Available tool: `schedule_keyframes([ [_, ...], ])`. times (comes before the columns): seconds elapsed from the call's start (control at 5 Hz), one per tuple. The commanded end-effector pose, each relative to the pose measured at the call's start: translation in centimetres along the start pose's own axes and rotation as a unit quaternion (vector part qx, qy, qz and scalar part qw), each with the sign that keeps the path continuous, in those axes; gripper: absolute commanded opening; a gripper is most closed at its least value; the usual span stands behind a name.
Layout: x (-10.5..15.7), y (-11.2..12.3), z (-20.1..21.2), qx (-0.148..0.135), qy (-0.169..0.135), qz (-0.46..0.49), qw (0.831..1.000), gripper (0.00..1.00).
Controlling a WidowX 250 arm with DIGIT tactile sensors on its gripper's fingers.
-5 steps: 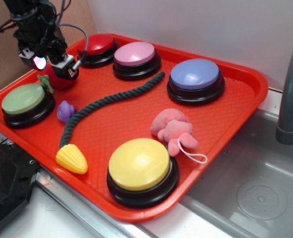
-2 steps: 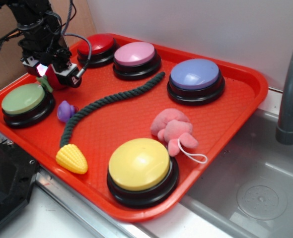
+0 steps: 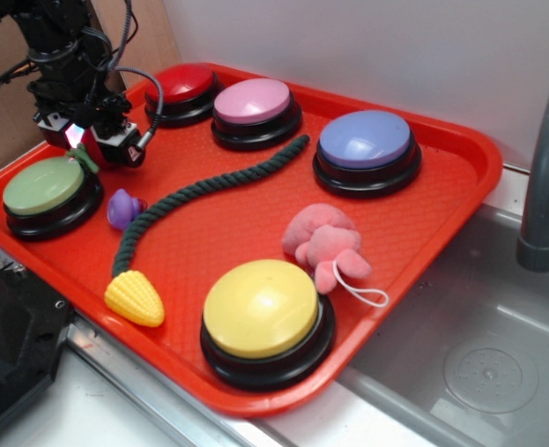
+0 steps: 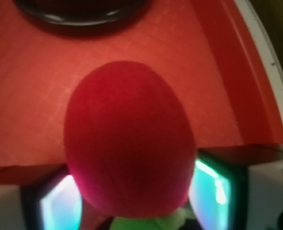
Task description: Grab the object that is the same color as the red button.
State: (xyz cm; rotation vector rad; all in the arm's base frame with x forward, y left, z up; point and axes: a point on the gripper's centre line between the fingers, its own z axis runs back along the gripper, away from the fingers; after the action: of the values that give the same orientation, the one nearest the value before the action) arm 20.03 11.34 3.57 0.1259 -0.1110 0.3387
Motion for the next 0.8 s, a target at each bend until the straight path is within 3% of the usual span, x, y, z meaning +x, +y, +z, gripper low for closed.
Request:
schedule_keyframes([
  [0.0, 0.5, 0.6, 0.7, 0.015, -0.021, 0.016, 1.000, 0.00],
  [0.2, 0.7, 0.0, 2.9, -0.014, -0.004, 0.040, 0.999, 0.00],
  [0.4, 0.8, -1.7, 6.4, -0.037, -0.022, 0.031, 0.999, 0.00],
  [0.6, 0.4, -4.1, 10.6, -0.114, -0.026, -0.013, 0.993, 0.00],
])
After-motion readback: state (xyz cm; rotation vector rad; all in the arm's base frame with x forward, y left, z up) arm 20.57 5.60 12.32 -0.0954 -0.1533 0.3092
